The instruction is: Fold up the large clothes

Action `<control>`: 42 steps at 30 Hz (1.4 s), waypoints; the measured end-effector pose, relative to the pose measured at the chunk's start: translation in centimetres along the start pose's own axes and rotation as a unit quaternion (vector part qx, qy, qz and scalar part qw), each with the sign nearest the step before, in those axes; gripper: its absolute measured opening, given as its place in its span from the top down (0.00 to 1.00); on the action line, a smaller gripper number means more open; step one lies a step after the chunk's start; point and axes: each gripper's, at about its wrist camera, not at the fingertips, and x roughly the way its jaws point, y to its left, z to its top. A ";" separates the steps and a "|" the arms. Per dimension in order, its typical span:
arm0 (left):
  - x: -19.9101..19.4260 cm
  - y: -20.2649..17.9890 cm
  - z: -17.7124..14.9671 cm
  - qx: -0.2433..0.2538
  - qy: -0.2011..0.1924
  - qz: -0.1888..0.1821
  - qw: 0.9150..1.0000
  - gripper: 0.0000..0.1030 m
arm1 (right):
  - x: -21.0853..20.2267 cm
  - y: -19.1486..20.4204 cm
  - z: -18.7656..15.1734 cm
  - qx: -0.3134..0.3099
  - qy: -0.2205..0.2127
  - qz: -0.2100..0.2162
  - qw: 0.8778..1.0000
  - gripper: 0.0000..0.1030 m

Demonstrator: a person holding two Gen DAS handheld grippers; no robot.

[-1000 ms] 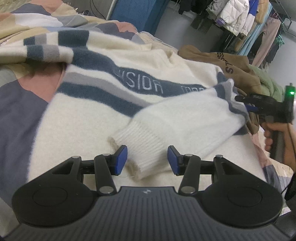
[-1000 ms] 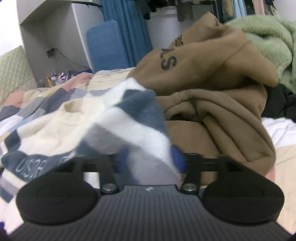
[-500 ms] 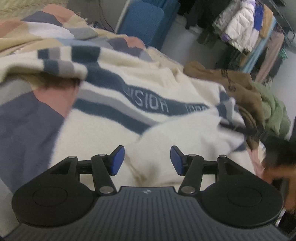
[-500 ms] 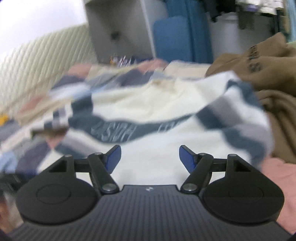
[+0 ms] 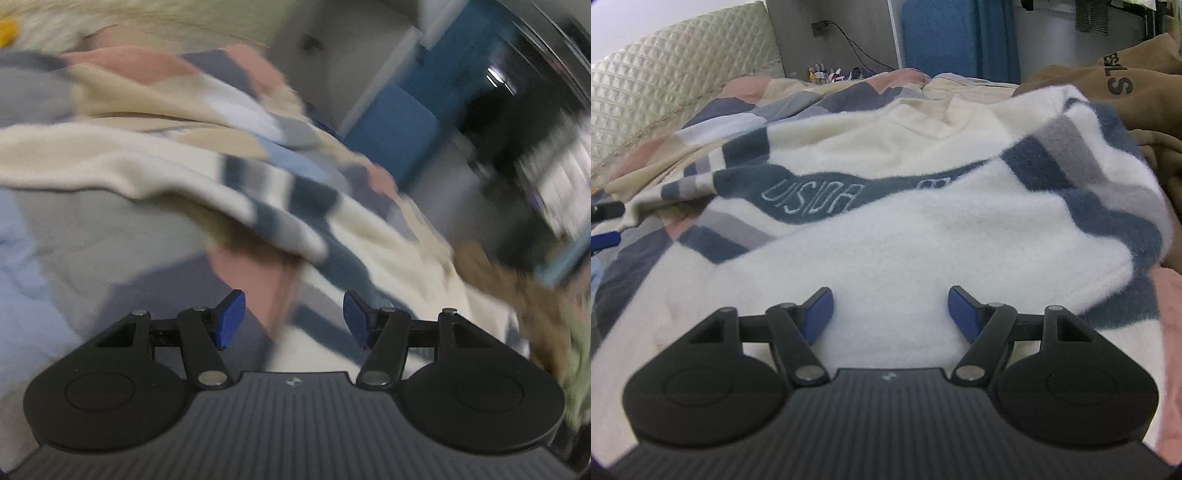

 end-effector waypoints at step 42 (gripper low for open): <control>4.2 19.8 8.0 -0.403 -0.117 0.070 0.905 0.57 | 0.7 0.3 -0.4 0.004 -0.014 -0.008 1.000 0.28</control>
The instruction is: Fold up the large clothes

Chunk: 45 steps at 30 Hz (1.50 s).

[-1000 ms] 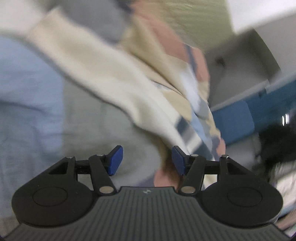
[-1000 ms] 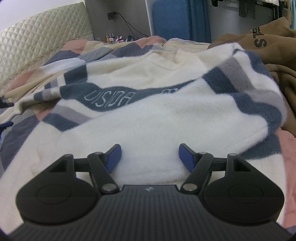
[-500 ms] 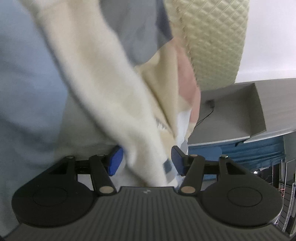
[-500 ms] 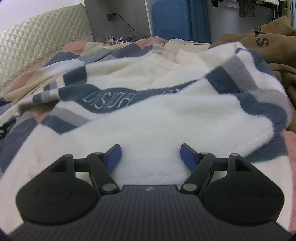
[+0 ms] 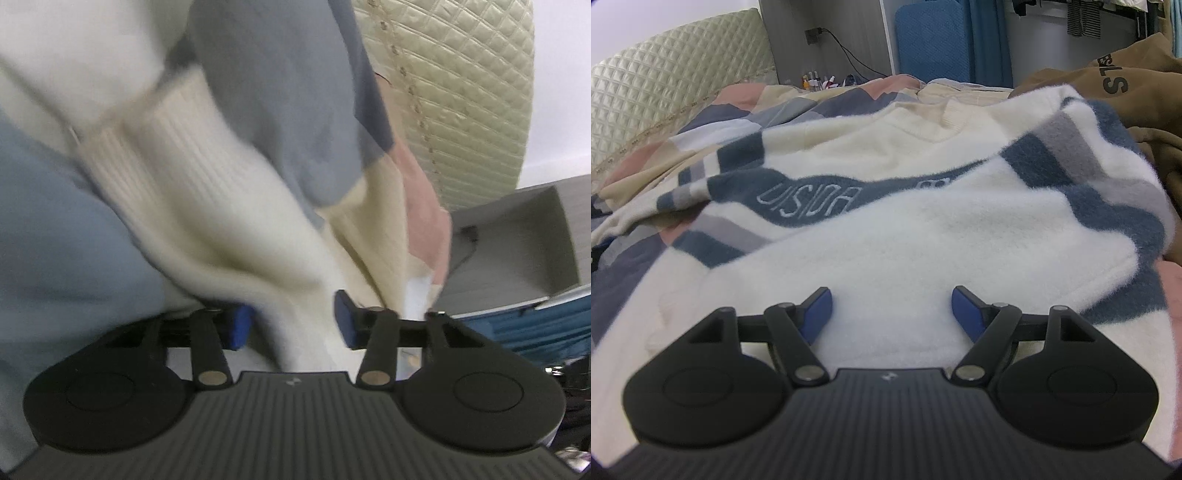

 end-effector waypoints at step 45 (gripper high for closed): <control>-9.4 -7.9 -39.9 0.599 0.261 -0.193 0.732 0.90 | -4.4 -2.5 1.8 0.055 -0.035 -0.010 0.998 0.29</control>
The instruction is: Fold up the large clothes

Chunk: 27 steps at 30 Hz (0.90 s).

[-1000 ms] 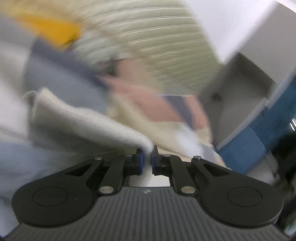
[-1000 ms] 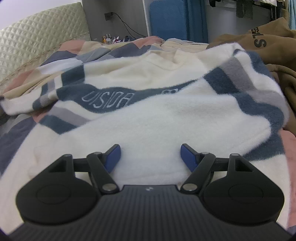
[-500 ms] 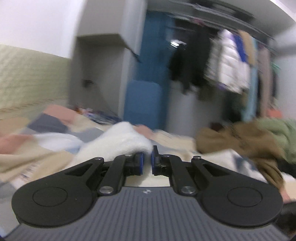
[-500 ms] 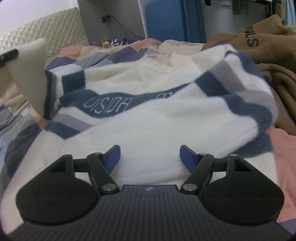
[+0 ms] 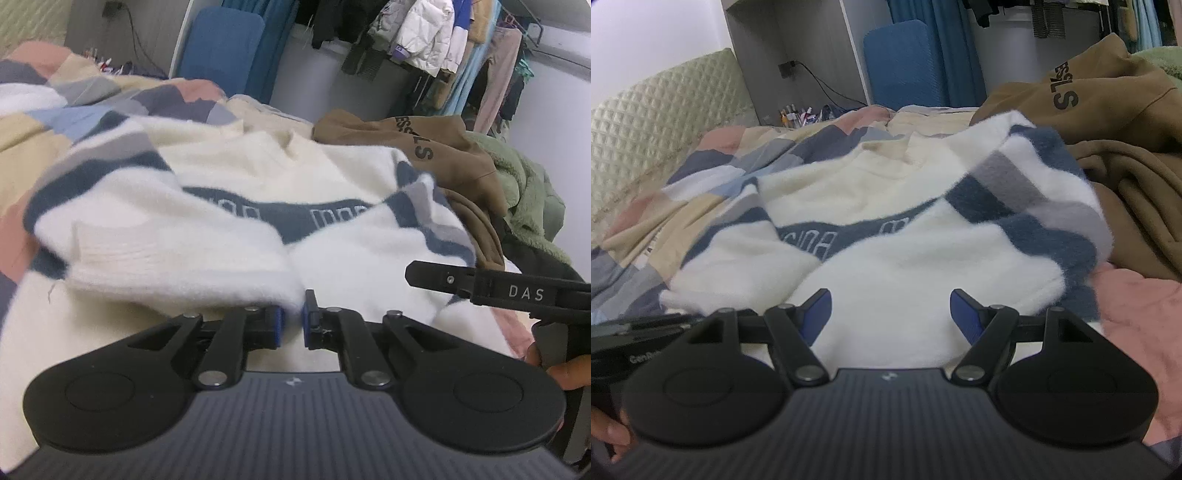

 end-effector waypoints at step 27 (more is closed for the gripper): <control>-12.6 12.2 3.8 -0.209 -0.003 0.066 0.976 0.37 | -0.7 12.4 -0.9 -0.107 -0.033 0.175 0.978 0.28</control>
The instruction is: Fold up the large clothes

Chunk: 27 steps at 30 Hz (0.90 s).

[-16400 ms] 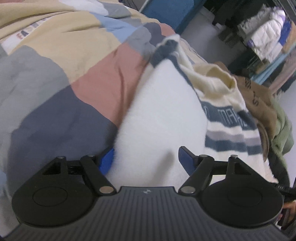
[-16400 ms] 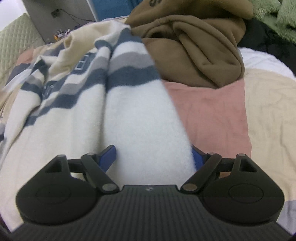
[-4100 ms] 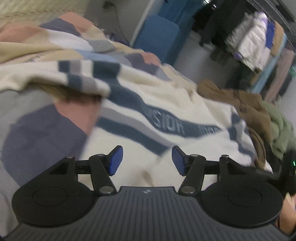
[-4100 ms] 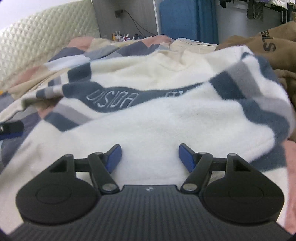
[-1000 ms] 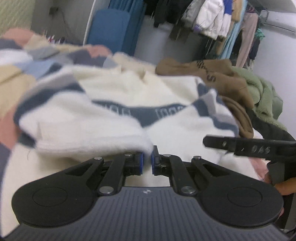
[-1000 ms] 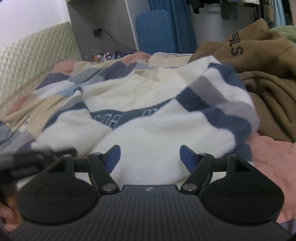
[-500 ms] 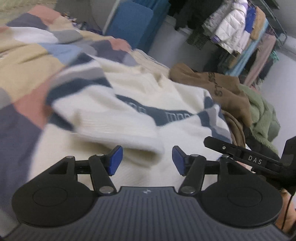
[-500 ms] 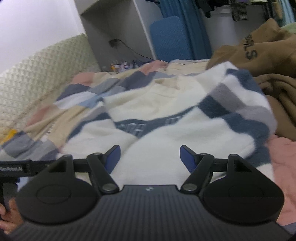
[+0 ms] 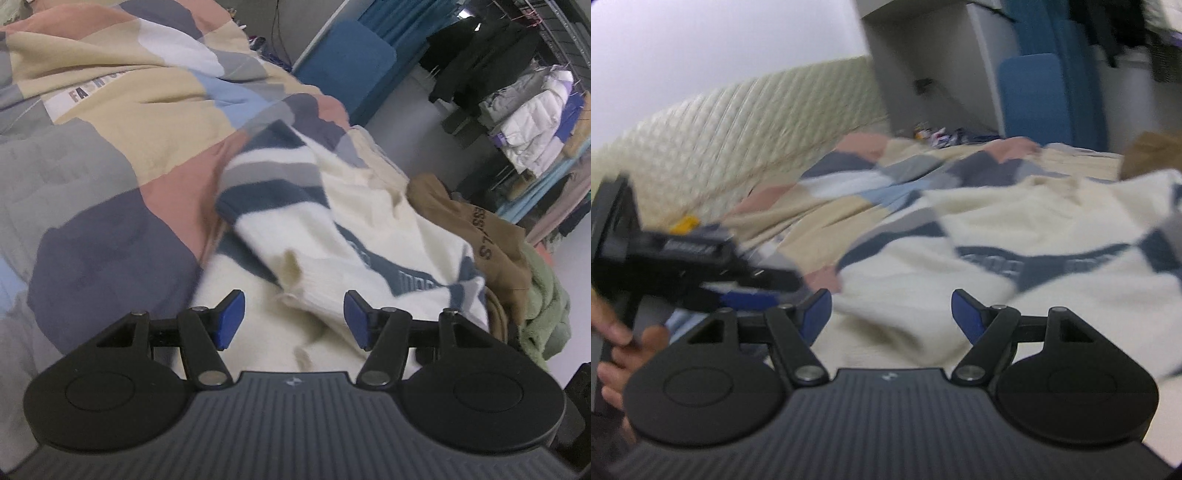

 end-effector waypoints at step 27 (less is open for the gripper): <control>0.6 5.2 0.5 0.007 -0.018 0.001 1.000 0.37 | 6.1 0.2 2.3 0.006 -0.016 -0.122 0.992 0.84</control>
